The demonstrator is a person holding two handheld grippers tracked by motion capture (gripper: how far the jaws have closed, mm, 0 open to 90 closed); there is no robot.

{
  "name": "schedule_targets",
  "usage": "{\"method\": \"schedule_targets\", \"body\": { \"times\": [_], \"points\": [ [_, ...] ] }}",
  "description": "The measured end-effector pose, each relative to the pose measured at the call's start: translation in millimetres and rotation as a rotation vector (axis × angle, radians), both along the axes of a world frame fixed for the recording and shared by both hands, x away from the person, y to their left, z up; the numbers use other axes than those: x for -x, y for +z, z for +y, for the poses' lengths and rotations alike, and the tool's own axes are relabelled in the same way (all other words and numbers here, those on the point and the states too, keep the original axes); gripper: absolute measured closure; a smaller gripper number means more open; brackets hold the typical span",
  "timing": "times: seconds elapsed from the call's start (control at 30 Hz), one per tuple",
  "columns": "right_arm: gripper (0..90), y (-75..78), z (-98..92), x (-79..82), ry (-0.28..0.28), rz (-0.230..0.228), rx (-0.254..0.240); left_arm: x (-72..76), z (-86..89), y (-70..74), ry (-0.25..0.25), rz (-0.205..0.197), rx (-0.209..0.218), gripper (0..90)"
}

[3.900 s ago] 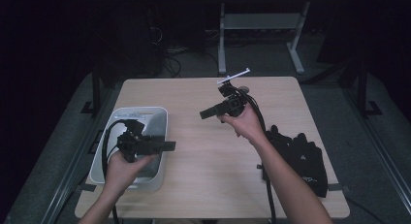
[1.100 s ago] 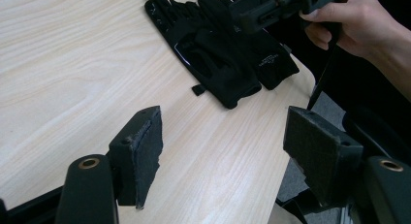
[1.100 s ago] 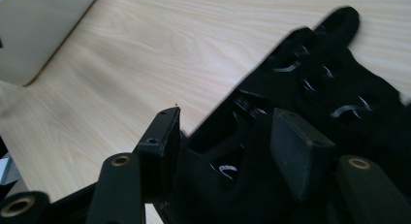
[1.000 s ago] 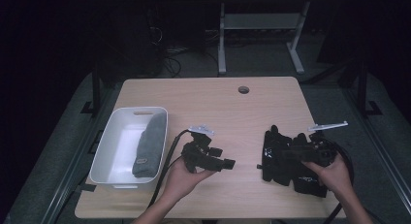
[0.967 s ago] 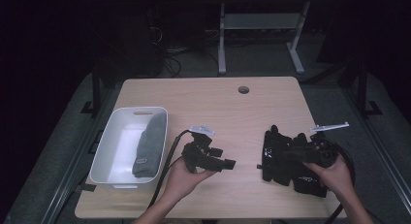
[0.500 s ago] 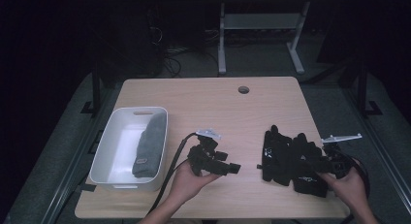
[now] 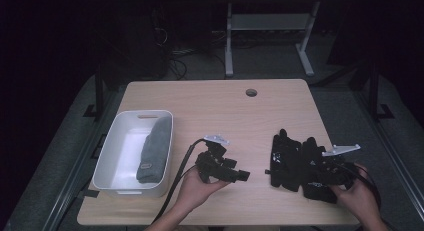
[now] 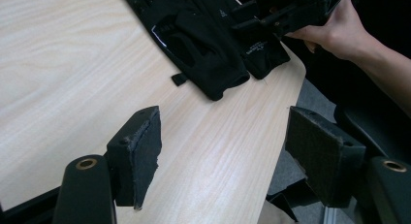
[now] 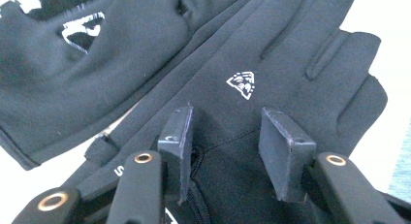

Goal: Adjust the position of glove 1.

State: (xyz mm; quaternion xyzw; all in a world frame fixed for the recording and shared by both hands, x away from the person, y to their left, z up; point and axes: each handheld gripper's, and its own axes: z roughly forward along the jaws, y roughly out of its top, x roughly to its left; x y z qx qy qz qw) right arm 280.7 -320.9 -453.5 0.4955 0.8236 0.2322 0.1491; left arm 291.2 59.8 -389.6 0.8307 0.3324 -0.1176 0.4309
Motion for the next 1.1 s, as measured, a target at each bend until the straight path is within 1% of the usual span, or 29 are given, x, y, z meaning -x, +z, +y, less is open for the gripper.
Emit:
{"method": "schedule_targets", "body": {
  "times": [0.07, 0.13, 0.2, 0.3, 0.4, 0.47, 0.5, 0.57, 0.63, 0.73, 0.83, 1.0, 1.07, 1.1],
  "points": [
    [59.3, 0.3, 2.2, 0.0, -0.002, 0.001, 0.013, 1.5, -0.4, -1.8, 0.001, 0.002, -0.004, 29.0],
    [67.1, 0.5, 3.6, 0.3, -0.009, -0.004, 0.021, 2.3, 0.0, -3.1, -0.003, 0.002, -0.007, 29.0],
    [72.6, 0.7, 4.5, 0.1, -0.010, -0.010, 0.032, 3.3, 1.2, -2.6, 0.008, -0.007, -0.006, 29.4],
    [76.1, 1.1, 4.9, -0.8, -0.019, -0.007, 0.034, 2.6, 4.1, -0.1, 0.018, -0.017, 0.005, 30.6],
    [79.8, 2.4, 4.0, -2.9, -0.031, 0.009, 0.023, 2.3, 5.8, 2.0, 0.022, -0.022, 0.003, 30.6],
    [81.9, 3.8, 2.4, -4.4, -0.046, 0.024, -0.001, 2.1, 7.2, 2.7, 0.022, -0.024, -0.003, 30.6],
    [82.8, 4.3, 0.4, -5.1, -0.054, 0.033, -0.023, 1.8, 7.9, 2.6, 0.023, -0.024, -0.003, 30.5],
    [83.9, 5.5, -3.2, -5.5, -0.070, 0.047, -0.060, 1.5, 9.2, 3.0, 0.032, -0.023, -0.002, 30.5],
    [84.1, 6.1, -4.5, -5.2, -0.067, 0.045, -0.062, 1.0, 11.3, 3.7, 0.039, -0.033, 0.004, 30.5],
    [84.7, 7.5, -4.5, -5.4, -0.063, 0.038, -0.059, 0.8, 12.4, 4.6, 0.049, -0.033, 0.007, 30.5],
    [84.9, 10.0, -4.8, -5.2, -0.075, 0.044, -0.059, 1.2, 12.6, 5.4, 0.049, -0.036, 0.007, 30.6],
    [84.8, 15.7, -10.2, -3.5, -0.087, 0.015, -0.076, 0.8, 12.0, 5.3, 0.049, -0.042, 0.002, 30.6],
    [84.8, 17.2, -12.2, -3.0, -0.089, 0.011, -0.087, 0.2, 10.8, 4.7, 0.048, -0.036, 0.000, 30.5],
    [84.8, 18.2, -12.7, -2.7, -0.089, 0.006, -0.084, 0.3, 10.2, 4.7, 0.047, -0.036, 0.002, 30.4]
  ]
}}
